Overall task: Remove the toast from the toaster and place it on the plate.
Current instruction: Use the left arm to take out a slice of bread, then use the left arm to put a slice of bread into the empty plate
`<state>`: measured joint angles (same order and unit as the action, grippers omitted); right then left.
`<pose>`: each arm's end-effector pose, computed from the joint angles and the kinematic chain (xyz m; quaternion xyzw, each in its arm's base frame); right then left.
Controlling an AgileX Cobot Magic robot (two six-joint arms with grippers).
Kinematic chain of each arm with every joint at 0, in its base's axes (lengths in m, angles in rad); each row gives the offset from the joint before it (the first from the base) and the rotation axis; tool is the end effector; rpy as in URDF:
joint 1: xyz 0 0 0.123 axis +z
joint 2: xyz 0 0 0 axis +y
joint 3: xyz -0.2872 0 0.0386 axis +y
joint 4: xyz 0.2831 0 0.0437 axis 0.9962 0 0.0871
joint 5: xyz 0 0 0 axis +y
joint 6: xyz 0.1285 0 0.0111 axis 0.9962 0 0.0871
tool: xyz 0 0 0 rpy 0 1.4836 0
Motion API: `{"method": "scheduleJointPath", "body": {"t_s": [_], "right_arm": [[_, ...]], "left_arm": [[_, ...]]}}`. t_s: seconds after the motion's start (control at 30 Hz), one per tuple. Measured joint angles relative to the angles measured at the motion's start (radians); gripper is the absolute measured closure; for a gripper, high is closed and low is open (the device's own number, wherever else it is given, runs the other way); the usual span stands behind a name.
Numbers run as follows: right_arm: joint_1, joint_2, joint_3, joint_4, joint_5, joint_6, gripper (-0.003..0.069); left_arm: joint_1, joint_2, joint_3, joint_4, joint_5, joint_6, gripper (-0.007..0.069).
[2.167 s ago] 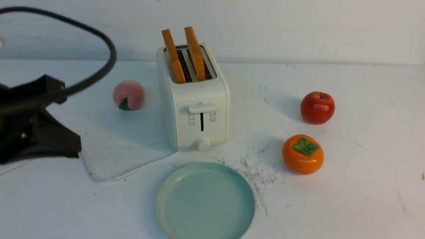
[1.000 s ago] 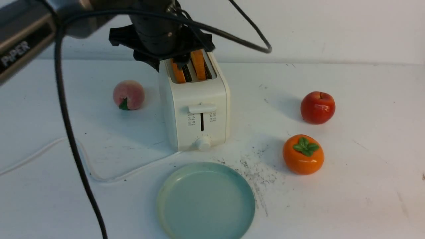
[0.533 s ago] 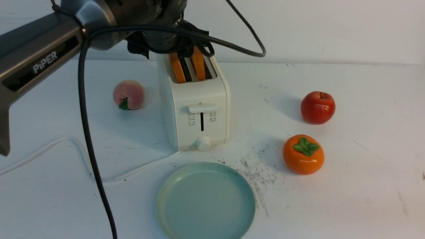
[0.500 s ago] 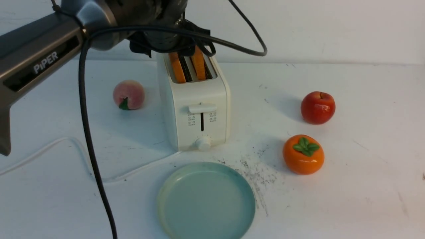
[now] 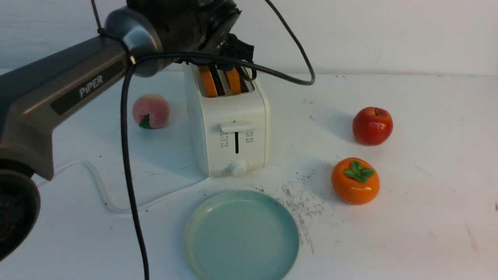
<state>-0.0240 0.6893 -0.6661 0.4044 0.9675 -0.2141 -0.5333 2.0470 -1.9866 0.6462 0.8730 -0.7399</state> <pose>0.1671 0.0378 0.2797 -0.0346 0.9265 0.1541 0.3415 0.4919 -0.2212 0.3104 0.0125 0.8928 0.0413 0.4485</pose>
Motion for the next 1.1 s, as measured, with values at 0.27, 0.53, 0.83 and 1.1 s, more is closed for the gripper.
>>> {"method": "scheduleJointPath", "body": {"t_s": [0.27, 0.53, 0.83, 1.1], "right_arm": [[0.0, 0.0, 0.0, 0.0, 0.001, 0.0, 0.0608], [0.0, 0.0, 0.0, 0.003, 0.003, 0.0, 0.06], [0.0, 0.0, 0.0, 0.009, 0.003, 0.0, 0.0597], [0.0, 0.0, 0.0, 0.004, 0.003, 0.0, 0.0591]], "left_arm": [[0.0, 0.038, -0.001, 0.016, -0.009, -0.001, 0.0181], [0.0, 0.076, -0.001, 0.049, -0.025, -0.002, 0.0331], [-0.002, 0.051, -0.111, 0.045, -0.016, 0.006, 0.0514], [-0.001, -0.177, -0.385, 0.002, 0.182, 0.093, 0.0514]]}}
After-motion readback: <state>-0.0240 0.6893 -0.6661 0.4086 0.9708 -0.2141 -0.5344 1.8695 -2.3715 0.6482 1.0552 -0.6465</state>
